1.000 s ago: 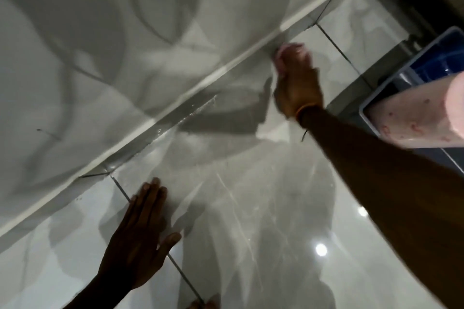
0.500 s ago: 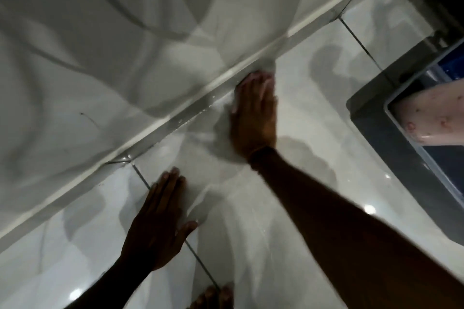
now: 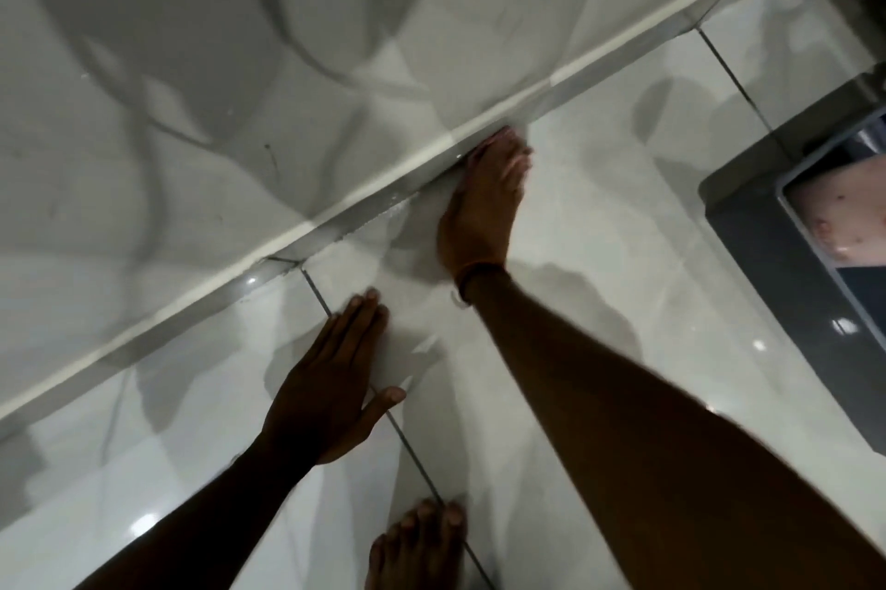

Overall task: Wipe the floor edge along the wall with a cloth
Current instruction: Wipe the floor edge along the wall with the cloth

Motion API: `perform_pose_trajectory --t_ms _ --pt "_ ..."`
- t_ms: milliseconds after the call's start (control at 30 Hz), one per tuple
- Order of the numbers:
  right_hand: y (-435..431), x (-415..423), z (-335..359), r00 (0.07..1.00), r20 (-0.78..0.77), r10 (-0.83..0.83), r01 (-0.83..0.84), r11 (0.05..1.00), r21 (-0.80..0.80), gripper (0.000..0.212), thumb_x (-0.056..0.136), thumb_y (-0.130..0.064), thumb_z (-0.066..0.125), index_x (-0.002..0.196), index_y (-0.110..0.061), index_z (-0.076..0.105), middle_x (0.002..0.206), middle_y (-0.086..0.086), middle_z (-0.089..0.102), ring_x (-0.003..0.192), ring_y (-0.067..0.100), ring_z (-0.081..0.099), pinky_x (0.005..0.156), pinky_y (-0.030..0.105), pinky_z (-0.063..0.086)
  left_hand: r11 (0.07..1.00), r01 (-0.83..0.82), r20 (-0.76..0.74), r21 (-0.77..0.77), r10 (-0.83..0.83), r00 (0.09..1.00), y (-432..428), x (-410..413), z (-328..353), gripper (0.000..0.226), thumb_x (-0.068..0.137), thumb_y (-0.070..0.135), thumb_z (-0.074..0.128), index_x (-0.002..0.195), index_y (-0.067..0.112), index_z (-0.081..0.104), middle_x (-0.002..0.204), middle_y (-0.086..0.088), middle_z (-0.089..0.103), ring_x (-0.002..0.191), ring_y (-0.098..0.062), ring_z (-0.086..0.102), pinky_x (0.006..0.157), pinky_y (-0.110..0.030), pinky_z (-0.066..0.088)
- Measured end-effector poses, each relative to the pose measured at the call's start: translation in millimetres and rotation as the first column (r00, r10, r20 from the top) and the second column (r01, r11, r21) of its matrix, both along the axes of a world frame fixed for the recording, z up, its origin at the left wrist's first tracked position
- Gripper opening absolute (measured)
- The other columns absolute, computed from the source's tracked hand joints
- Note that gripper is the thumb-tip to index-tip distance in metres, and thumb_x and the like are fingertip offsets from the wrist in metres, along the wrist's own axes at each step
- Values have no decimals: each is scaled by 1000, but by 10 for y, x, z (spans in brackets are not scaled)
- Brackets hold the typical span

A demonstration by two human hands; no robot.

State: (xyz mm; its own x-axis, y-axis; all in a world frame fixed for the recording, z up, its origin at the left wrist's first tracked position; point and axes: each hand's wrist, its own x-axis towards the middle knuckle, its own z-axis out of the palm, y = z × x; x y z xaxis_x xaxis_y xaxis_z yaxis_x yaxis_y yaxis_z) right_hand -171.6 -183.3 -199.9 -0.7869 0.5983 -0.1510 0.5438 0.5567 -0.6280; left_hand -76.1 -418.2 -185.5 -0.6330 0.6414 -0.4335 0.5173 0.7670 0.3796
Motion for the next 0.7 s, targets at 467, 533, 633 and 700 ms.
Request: perform_pose_trajectory --t_ms 467,533,633,700 --pt "-381 392 -55 933 200 300 -323 942 91 80 91 -5 43 166 -12 13 175 13 11 163 40 2 134 52 6 995 63 -47 -71 -67 997 -172 15 24 98 99 77 14 166 6 12 177 -10 5 165 -26 3 133 -44 19" --pt "-546 479 -24 899 206 385 -412 905 104 79 92 -10 42 166 -17 15 176 11 11 163 41 1 133 56 10 995 63 -68 -75 -68 995 -216 41 11 97 100 77 17 166 6 12 177 -11 7 164 -27 6 132 -45 20" --pt "-723 676 -66 707 167 687 -706 697 125 70 100 -20 38 166 -25 16 176 3 11 163 37 3 134 55 10 995 62 -97 -74 -69 993 -269 97 2 94 101 75 21 165 8 6 176 -13 8 163 -28 8 131 -46 21" --pt "-694 673 -92 589 171 790 -808 570 150 70 102 -24 40 166 -30 12 176 -3 11 164 33 3 134 52 10 995 57 -98 -87 -66 993 -277 113 16 93 101 75 20 165 9 5 175 -13 8 163 -29 8 131 -45 19"
